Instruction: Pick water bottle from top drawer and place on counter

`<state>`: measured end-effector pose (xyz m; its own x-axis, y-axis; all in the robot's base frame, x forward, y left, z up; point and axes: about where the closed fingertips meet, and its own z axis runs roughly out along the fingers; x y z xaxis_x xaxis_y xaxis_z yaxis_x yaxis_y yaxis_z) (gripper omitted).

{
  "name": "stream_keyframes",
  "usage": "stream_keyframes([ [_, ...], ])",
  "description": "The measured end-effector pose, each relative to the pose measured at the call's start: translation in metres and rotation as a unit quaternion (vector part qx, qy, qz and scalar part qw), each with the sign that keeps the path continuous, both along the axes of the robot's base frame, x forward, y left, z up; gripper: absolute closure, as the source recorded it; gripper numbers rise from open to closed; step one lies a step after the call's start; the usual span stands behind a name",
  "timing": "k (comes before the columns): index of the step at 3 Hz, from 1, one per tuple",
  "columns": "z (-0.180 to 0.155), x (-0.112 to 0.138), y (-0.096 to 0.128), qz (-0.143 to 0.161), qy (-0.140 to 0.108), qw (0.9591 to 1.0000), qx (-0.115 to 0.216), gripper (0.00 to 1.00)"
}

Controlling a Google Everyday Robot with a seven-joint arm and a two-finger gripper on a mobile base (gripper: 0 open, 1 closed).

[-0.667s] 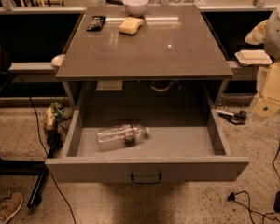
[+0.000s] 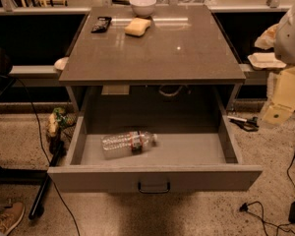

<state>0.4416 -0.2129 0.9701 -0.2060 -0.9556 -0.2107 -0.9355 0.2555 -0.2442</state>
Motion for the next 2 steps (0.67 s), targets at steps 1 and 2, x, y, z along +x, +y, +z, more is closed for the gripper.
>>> stream_keyframes([
  [1, -0.045, 0.013, 0.023, 0.032, 0.024, 0.9991, 0.012, 0.0],
  [2, -0.11, 0.023, 0.055, 0.061, 0.059, 0.9957, 0.039, 0.0],
])
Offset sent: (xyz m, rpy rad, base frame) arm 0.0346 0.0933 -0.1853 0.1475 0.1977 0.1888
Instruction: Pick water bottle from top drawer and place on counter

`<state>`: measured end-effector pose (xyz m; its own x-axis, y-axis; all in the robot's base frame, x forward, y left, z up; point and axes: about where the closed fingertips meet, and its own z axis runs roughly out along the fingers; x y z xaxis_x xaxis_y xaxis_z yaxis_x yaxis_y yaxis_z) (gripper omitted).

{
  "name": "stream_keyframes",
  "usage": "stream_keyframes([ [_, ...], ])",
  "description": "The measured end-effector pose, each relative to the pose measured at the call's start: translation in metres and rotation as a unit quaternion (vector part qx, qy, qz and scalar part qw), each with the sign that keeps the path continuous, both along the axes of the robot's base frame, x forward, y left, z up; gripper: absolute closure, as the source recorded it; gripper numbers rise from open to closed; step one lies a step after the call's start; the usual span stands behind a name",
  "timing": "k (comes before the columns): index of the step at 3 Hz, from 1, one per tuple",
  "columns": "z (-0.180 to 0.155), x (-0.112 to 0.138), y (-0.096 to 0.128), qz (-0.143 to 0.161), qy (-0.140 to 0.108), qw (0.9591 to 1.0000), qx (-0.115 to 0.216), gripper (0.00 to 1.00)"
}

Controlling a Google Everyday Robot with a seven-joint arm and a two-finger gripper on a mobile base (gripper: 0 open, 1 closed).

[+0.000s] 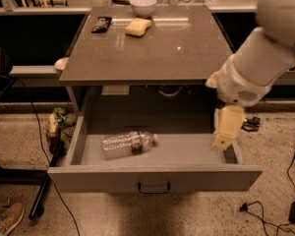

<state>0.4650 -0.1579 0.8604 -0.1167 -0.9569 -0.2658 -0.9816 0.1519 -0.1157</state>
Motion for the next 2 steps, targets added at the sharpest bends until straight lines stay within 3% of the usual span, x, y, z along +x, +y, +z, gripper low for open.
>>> stream_keyframes([
  [1, -0.051, 0.003, 0.033, 0.018, 0.033, 0.9986, 0.037, 0.0],
  [2, -0.092, 0.009, 0.068, 0.032, 0.055, 0.9931, 0.098, 0.0],
])
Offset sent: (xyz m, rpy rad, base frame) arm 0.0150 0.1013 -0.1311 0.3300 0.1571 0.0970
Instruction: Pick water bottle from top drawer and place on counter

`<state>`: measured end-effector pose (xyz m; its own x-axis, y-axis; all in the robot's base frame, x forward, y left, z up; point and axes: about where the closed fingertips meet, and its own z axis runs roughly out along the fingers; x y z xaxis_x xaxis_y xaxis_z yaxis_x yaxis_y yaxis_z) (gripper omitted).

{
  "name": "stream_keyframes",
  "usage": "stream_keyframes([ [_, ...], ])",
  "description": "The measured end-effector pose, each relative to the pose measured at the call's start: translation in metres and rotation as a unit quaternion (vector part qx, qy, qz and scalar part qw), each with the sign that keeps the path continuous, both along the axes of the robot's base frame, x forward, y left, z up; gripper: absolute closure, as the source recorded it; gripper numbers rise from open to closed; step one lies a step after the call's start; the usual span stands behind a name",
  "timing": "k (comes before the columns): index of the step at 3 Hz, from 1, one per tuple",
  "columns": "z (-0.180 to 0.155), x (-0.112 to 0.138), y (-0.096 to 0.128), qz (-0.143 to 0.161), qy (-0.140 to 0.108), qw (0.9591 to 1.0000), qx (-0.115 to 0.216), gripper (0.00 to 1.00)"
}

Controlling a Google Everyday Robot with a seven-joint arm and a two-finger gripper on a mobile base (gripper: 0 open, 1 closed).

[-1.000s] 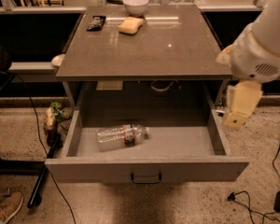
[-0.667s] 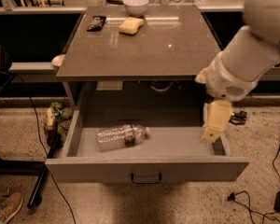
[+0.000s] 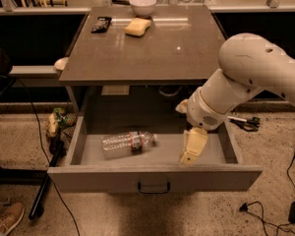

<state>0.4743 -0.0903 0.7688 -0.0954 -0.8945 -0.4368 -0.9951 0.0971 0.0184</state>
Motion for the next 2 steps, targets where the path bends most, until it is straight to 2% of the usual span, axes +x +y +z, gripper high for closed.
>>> stream_keyframes([
  [1, 0.0, 0.0, 0.0, 0.0, 0.0, 1.0, 0.0, 0.0],
  [2, -0.017, 0.021, 0.015, -0.003, -0.001, 0.9999, 0.013, 0.0],
])
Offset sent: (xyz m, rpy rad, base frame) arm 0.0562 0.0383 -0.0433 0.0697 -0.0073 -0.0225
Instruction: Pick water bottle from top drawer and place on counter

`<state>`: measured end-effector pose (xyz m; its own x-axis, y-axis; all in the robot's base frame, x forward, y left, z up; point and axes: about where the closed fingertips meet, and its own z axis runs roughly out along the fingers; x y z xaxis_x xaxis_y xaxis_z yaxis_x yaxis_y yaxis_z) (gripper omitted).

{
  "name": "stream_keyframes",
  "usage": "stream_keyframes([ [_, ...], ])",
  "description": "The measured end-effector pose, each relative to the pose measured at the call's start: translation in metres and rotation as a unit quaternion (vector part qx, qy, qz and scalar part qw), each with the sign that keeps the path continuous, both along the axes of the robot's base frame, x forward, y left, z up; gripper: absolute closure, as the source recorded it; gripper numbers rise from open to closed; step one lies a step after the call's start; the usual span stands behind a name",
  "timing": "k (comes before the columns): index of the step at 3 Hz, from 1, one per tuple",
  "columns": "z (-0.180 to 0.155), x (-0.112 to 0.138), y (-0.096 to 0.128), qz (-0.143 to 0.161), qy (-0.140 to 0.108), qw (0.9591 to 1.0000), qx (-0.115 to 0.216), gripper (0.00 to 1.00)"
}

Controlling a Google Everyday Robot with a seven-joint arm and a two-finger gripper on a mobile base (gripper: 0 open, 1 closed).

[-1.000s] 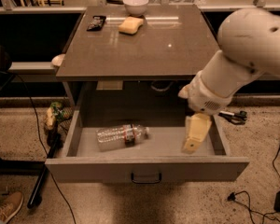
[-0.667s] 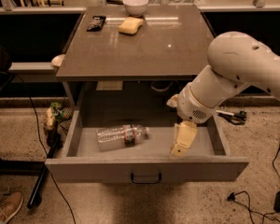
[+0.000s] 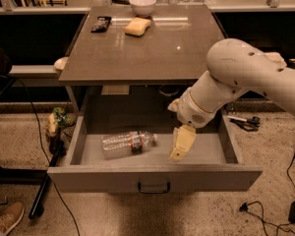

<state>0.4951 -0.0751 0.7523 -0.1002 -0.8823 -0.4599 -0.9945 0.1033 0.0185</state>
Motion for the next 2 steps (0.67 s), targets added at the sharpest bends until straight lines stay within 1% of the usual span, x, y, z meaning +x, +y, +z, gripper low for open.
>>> stream_keyframes([
  [1, -0.02, 0.036, 0.027, -0.011, -0.017, 0.9994, 0.03, 0.0],
  [2, -0.036, 0.077, 0.058, -0.019, -0.044, 0.9965, 0.068, 0.0],
])
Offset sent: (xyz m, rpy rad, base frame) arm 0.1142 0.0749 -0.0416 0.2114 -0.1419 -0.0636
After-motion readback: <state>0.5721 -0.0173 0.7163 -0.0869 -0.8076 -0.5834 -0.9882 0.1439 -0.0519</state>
